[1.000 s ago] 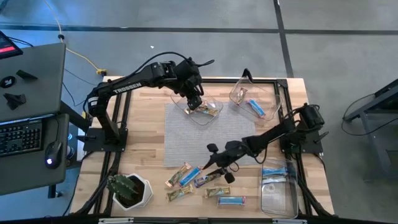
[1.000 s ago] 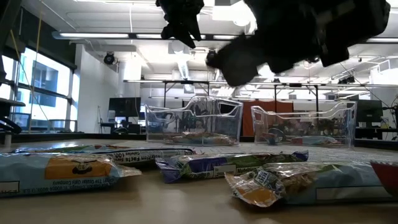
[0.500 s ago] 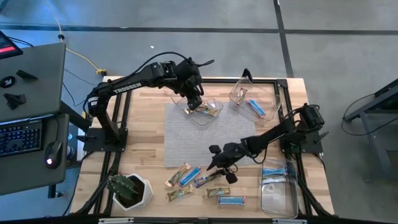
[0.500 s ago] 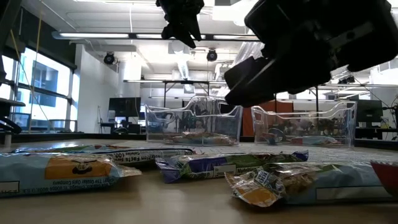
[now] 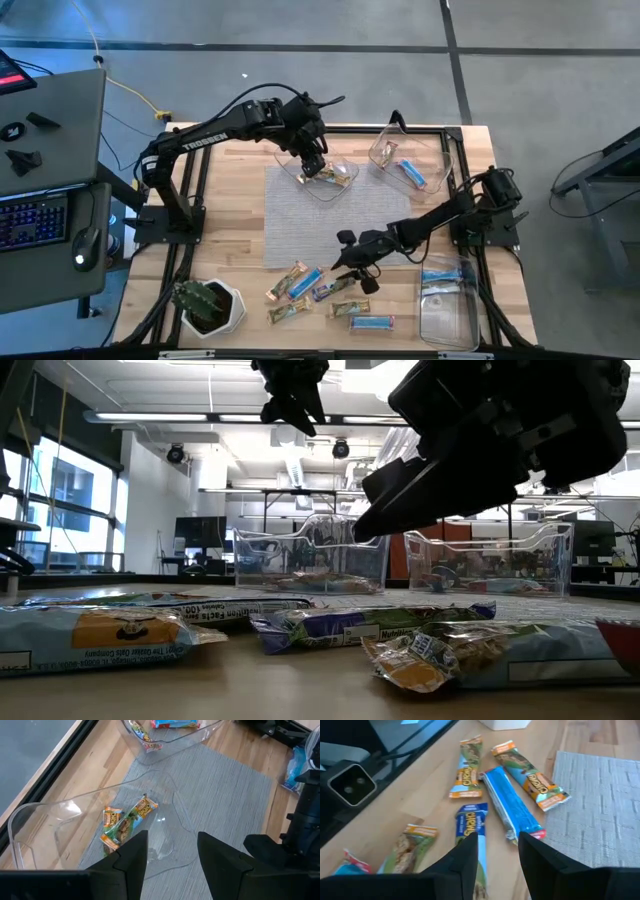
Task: Pick and place Granola Bars by type
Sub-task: Put the blue granola into the bottom right transparent bin
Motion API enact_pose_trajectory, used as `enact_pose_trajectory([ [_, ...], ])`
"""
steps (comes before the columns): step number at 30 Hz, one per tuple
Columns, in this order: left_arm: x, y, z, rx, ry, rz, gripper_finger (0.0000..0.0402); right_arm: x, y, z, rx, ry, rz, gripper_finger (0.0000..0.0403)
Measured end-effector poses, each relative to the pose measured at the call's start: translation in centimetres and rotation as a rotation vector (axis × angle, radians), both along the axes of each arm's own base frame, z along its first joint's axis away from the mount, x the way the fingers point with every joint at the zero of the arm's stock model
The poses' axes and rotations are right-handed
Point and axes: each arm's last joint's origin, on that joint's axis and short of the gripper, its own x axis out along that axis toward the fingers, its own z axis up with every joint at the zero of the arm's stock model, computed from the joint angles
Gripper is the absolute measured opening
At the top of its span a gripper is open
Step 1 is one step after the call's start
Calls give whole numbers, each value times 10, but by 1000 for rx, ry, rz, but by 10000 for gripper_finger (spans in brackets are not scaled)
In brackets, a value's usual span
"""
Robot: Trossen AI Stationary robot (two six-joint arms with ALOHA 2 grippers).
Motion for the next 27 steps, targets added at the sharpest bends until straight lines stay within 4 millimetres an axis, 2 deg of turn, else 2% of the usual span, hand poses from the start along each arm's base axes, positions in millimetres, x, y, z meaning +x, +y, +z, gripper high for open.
enact_pose_trajectory([
  [6, 0, 0, 0, 0, 0, 0, 168, -1, -1, -3, -22, 27, -28, 124],
  [11, 0, 0, 0, 0, 0, 0, 168, -6, -3, -12, -84, 115, -74, 124],
  [19, 0, 0, 0, 0, -1, 0, 168, -12, 19, -9, -105, 60, -3, 128],
  [23, 0, 0, 0, 0, -1, 1, 168, -17, 34, -7, -111, 29, 21, 161],
  [27, 0, 0, 0, 0, -1, 1, 168, -21, 44, -7, -179, -1, 5, 217],
])
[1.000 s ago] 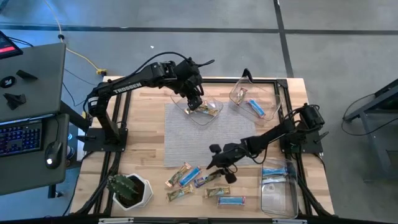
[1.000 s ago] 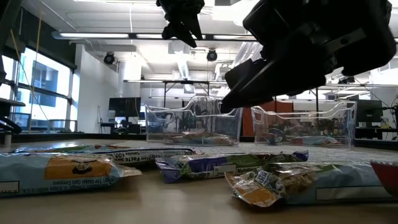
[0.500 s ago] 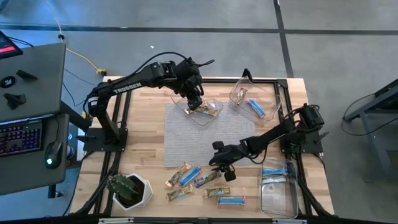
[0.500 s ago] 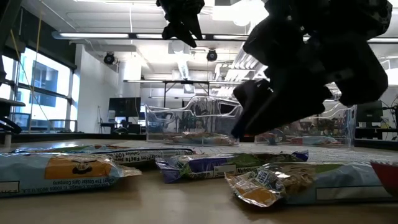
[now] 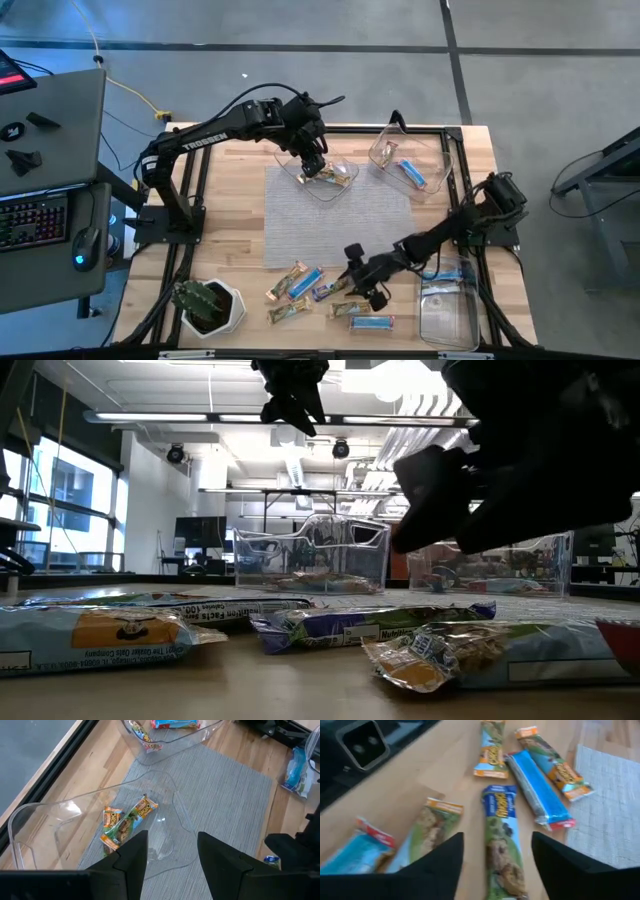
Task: Pick and place Granola Bars by type
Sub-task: Put the blue granola into the bottom right transparent bin
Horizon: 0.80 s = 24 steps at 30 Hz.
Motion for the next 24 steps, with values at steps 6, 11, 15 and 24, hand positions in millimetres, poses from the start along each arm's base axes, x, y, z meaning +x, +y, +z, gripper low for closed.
enact_pose_trajectory([
  [6, 0, 0, 0, 0, 0, 0, 168, 3, 1, -14, -9, 10, -4, 262],
  [11, 0, 0, 0, 0, 0, 0, 168, 9, 5, -32, 31, -18, 2, 254],
  [15, 0, 0, 0, 0, 0, 0, 168, 10, 3, -43, -17, -19, -26, 244],
  [24, 0, 0, 0, 0, 0, 0, 168, 14, -6, -52, 86, 45, -144, 213],
])
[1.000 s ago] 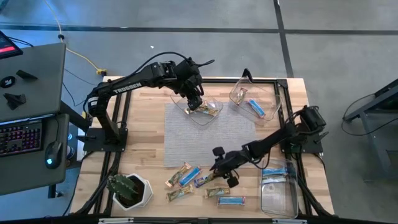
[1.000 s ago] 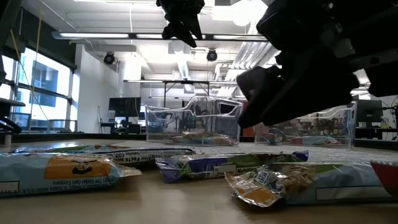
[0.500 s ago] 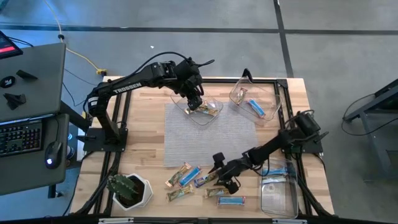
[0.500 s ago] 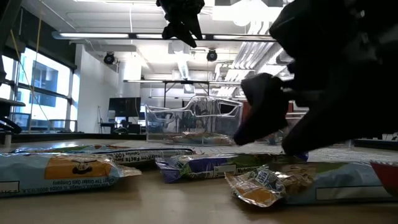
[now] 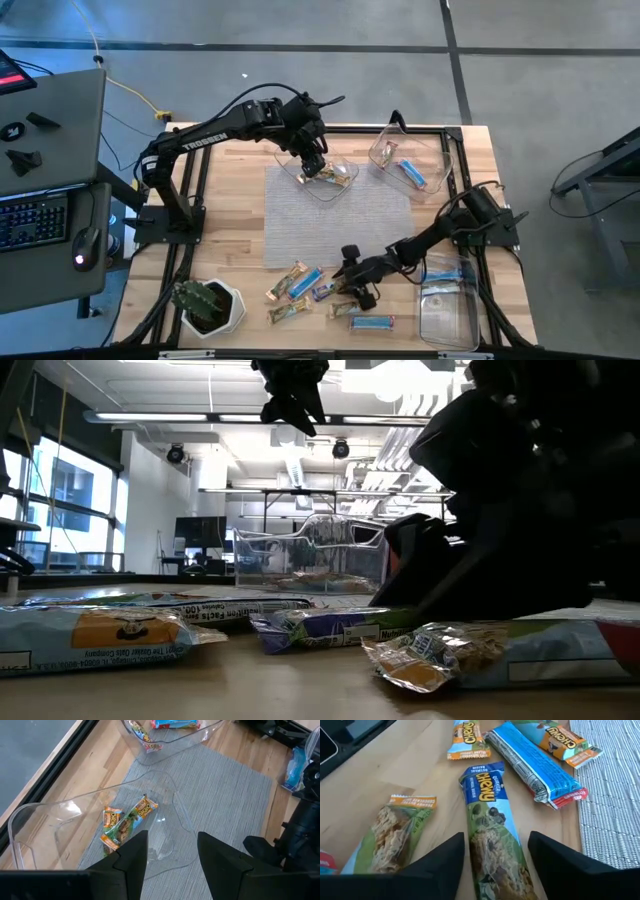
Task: Pick and place Granola Bars by type
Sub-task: Put the blue granola into the bottom right transparent bin
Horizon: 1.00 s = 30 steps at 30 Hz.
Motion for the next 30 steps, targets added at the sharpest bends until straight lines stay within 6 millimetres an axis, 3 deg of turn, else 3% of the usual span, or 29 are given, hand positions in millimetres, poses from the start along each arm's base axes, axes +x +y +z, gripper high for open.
enact_pose_trajectory([
  [10, 0, 0, 0, 0, 0, 0, 168, -1, -1, -2, -13, 25, 9, 115],
  [16, 0, 0, 0, 0, 0, 0, 168, -4, 0, 16, 33, 21, 47, 88],
  [21, 0, 0, 0, 0, 0, 0, 168, -14, -2, 66, 70, -11, 83, 86],
  [24, 0, 0, 0, 0, 0, 0, 168, -30, -9, 100, 63, 1, 82, 85],
  [27, 0, 0, 0, 0, 0, 0, 168, -57, -15, 137, 76, 11, 81, 84],
  [30, 0, 0, 0, 0, 0, 0, 168, -96, -17, 158, 89, 135, 123, 84],
])
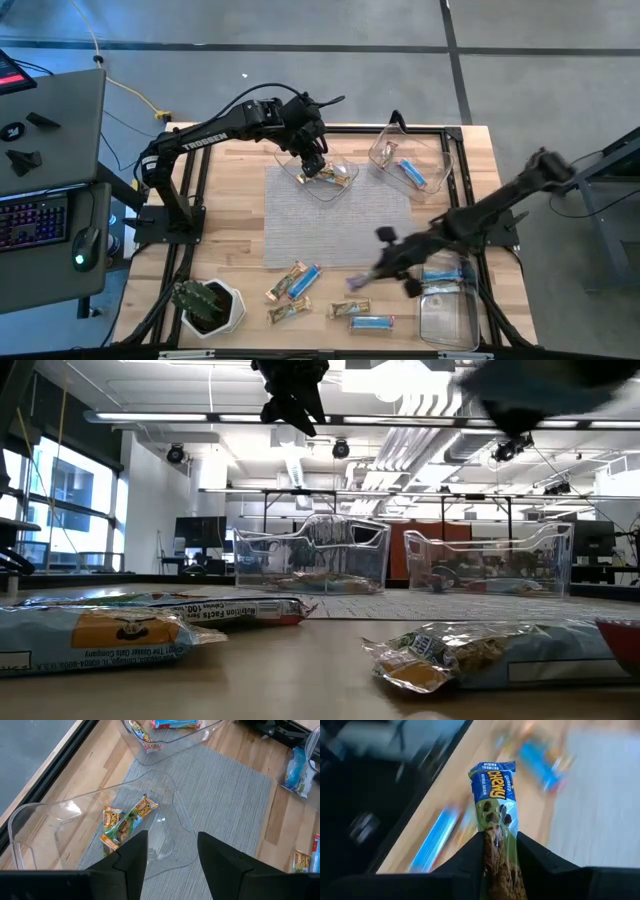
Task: Pick and place Granola Bars by type
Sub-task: Put the blue granola into the bottom right transparent bin
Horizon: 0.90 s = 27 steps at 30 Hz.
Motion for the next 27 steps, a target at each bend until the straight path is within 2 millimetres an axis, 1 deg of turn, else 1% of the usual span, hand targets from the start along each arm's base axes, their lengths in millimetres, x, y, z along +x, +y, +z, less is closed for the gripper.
enact_pose_trajectory([
  [3, 0, 0, 0, 0, 0, 0, 168, -41, 2, 11, 28, 146, 21, 84],
  [6, 0, 0, 0, 0, 0, 0, 168, -75, 8, 13, 70, 309, -23, 84],
  [10, 0, 0, 0, 0, 0, 0, 168, -110, 22, 12, 143, 504, -28, 84],
  [12, 0, 0, 0, 0, 0, 0, 168, -124, 30, 10, 159, 600, -13, 84],
  [14, 0, 0, 0, 0, 0, 0, 168, -135, 35, 8, 145, 648, 1, 84],
  [16, 0, 0, 0, 0, 0, 0, 168, -143, 38, 4, 76, 646, -2, 84],
  [19, 0, 0, 0, 0, 0, 0, 168, -145, 41, -6, -49, 602, -32, 84],
  [24, 0, 0, 0, 0, 0, 0, 168, -136, 50, -23, -142, 638, -81, 90],
  [27, 0, 0, 0, 0, 0, 0, 168, -127, 57, -32, -145, 651, -104, 97],
])
